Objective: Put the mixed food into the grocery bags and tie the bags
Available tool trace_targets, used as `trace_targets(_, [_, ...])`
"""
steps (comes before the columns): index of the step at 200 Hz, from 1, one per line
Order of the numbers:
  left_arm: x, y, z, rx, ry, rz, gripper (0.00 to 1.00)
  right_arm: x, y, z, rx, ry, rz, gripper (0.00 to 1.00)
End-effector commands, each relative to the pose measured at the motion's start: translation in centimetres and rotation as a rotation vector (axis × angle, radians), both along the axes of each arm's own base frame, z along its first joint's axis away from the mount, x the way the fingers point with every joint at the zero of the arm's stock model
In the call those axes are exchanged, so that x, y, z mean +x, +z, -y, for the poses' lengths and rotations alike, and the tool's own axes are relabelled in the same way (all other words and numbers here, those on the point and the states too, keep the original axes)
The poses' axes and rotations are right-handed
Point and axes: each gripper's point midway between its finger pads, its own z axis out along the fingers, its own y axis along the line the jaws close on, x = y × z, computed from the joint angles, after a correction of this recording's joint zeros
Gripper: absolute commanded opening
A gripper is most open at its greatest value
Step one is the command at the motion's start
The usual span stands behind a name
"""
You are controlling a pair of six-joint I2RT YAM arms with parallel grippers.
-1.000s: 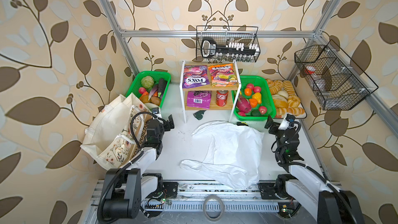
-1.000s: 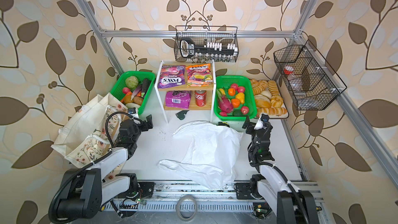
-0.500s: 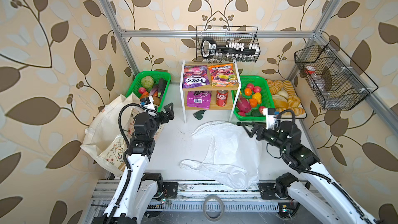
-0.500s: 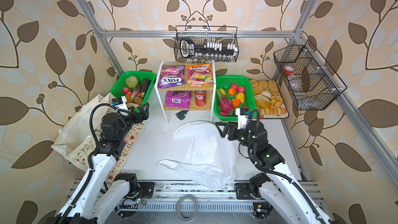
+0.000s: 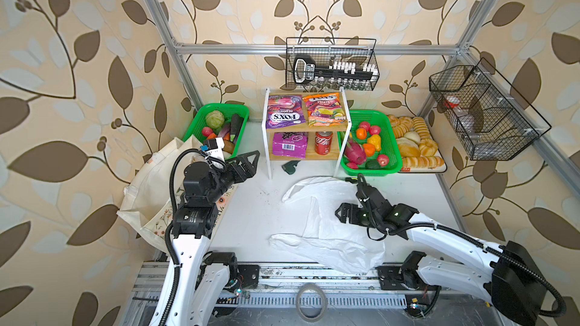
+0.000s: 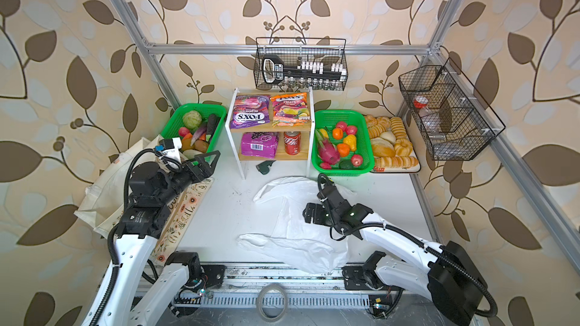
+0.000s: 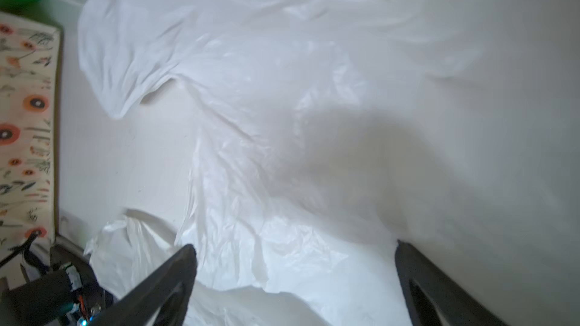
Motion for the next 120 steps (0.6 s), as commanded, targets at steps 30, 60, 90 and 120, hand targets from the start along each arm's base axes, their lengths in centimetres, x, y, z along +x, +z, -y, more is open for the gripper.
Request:
trace_targets(30, [-4.1, 3.6, -0.8, 0.115, 0.038, 0.092, 0.99, 2.3, -0.7, 14.6, -0.013, -0.424, -0.006, 1.0])
trace_targets(60, [-4.9, 4.7, -1.8, 0.167, 0.093, 0.08, 0.99, 3.2, 0.2, 22.5, 0.099, -0.726, -0.008, 0.97])
trace_targets(90, [-5.4, 4.5, -3.6, 0.25, 0.182, 0.031, 0.99, 4.8, 4.5, 22.8, 0.159, -0.664, 0.102, 0.94])
trace_targets(120, [-5.3, 3.3, -6.2, 0.32, 0.317, -0.031, 0.99, 6.1, 7.0, 11.9, 0.13, -0.363, 0.204, 0.91])
